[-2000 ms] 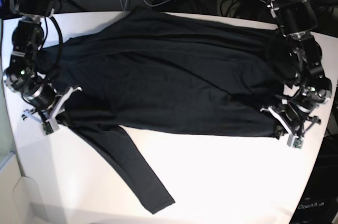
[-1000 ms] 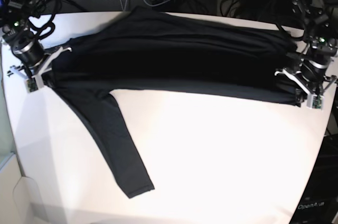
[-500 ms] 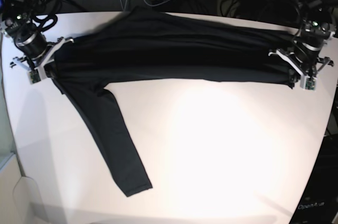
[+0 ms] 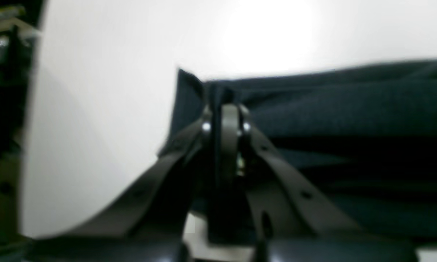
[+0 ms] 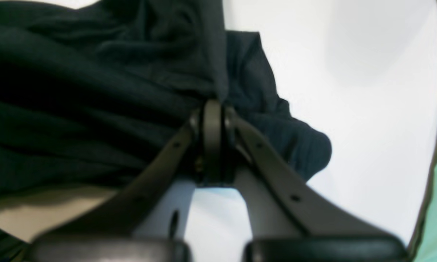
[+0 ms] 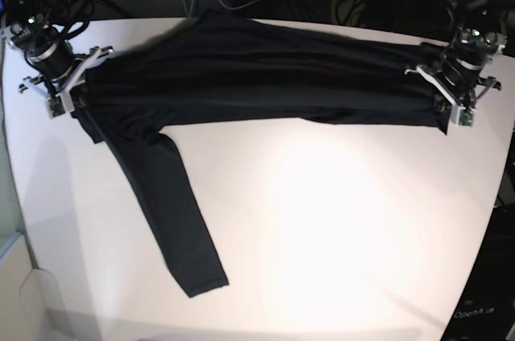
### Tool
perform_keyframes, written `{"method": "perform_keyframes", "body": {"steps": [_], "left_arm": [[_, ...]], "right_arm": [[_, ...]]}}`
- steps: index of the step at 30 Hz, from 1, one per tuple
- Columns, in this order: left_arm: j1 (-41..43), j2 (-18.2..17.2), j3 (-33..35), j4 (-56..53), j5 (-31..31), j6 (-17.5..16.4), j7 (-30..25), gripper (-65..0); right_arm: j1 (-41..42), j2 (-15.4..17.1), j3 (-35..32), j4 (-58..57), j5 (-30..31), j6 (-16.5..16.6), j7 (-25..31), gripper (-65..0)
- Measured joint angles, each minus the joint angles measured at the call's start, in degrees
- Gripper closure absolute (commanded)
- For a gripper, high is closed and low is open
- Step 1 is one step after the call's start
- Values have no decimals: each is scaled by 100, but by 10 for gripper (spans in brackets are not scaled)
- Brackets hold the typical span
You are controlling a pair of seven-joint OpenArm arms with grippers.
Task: Fold the T-shirt properly
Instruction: 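Lay the folded edge down along the collar with both grippers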
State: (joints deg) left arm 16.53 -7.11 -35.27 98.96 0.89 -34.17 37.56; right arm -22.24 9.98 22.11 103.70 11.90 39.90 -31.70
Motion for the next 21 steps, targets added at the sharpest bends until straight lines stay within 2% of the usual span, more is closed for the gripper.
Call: {"method": "perform_keyframes", "body": {"steps": [7,9,15,17,19,21], "left_arm": [[-4,-11,0,-398,17,11,-59,-10],[-37,-17,0,-398,20,11,-48,-10],[-52,-20,0,-398,20,11,-44,-12],[-70,-17,0,-398,17,9,-42,-16],[-101,-20,0,-398,17,9,-42,-67],[-120,-20,0,-398,17,13,-44,-160]], "right_arm": [[-103,-2,-11,-4,-2,0,-85,-25],[-92,2,-11,-28,2,-2,-37,-75],[-79,0,-11,-516,-39,-2,-66,-315],[-76,4,-11,-588,-39,-2,-59,-366],[-76,9,-11,-595,-42,-2,-44,-387],[-76,15,-4,-595,-42,-4,-35,-387]]}}
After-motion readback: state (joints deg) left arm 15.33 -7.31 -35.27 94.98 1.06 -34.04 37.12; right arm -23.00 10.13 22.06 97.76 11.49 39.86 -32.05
